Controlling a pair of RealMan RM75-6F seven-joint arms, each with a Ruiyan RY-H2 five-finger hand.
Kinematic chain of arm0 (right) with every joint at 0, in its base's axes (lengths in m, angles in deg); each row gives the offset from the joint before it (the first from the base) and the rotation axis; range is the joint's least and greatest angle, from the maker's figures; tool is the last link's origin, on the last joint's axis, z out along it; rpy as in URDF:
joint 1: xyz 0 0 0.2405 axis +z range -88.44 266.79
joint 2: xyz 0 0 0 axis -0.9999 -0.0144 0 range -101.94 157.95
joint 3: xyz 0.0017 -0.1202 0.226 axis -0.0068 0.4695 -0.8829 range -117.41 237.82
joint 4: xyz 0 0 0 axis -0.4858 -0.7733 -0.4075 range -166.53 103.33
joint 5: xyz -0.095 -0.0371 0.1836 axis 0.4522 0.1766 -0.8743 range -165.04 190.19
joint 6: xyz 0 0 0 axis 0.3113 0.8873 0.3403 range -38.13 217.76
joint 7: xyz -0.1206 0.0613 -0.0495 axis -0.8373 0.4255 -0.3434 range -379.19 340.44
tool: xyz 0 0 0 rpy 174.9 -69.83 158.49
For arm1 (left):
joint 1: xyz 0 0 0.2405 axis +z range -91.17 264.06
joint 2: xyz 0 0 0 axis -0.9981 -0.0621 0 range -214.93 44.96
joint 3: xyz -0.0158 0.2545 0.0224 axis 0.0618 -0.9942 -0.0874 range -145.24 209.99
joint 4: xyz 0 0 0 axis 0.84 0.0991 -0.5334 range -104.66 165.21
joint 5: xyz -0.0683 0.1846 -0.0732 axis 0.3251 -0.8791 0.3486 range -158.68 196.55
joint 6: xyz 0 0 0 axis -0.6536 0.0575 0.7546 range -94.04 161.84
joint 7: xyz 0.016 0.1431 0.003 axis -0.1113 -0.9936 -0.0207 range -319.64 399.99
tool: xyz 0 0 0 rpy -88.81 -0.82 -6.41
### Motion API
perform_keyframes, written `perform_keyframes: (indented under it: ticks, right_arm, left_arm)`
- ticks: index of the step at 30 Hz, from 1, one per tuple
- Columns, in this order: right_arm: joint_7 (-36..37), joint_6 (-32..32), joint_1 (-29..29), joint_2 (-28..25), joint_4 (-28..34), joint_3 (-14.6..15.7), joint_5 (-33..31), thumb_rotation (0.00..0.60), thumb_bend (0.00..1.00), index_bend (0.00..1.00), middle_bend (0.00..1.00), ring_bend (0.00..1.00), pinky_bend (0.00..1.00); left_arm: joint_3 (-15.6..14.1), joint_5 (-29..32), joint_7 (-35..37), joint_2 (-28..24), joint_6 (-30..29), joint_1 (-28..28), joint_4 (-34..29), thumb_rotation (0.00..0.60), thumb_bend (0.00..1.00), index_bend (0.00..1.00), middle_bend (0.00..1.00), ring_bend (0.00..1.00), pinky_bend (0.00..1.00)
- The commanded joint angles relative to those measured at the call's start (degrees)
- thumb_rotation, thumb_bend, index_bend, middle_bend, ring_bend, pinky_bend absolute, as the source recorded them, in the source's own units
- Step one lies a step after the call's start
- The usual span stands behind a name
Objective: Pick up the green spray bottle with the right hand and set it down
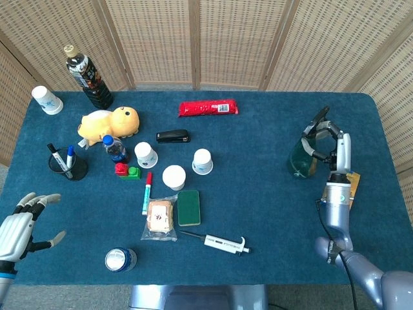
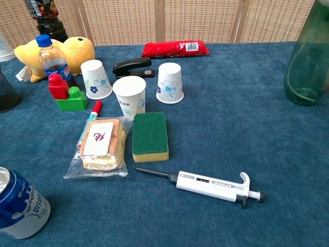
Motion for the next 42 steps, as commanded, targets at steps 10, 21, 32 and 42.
perform_keyframes:
  ticks: [10,21,32,42]
  right_arm:
    - [0.9,1.2,-1.4,0.6,-1.5,0.9,2.1,0.6,0.3,0.57,0.51,0.4,0.5]
    - [0.6,0.8,-2.1,-1.0,0.6,1.0,2.9,0.6,0.32,0.51,0.45,0.35,0.46]
    - [1.0,-0.4,-2.4,-1.9,1.6,1.3,3.4,0.6,0.33,0.43,0.4,0.29,0.41]
    - [1.0,-1.2,-2.3,-3.0,2.8,1.0,3.7,0.6,0.34,0.38,0.38,0.26,0.38]
  left_arm:
    - [-0.3,-0.4,0.1,0.1,-0.2,0.1,0.0,0.6,0.28,0.17,0.28,0.2,0.07]
    - [-0.3,-0.5,0.5,0.2,0.0,-0.1,0.5,0.6,0.28,0.15,0.28,0.19,0.07]
    - [-0.4,-0.7,0.8,0.3,-0.1,-0.1,0.6,0.6,0.28,0.14,0.28,0.19,0.07]
    - [-0.3,-0.8,1.0,0.3,-0.2,-0.1,0.7,0.6,0.28,0.13,0.28,0.19,0.06]
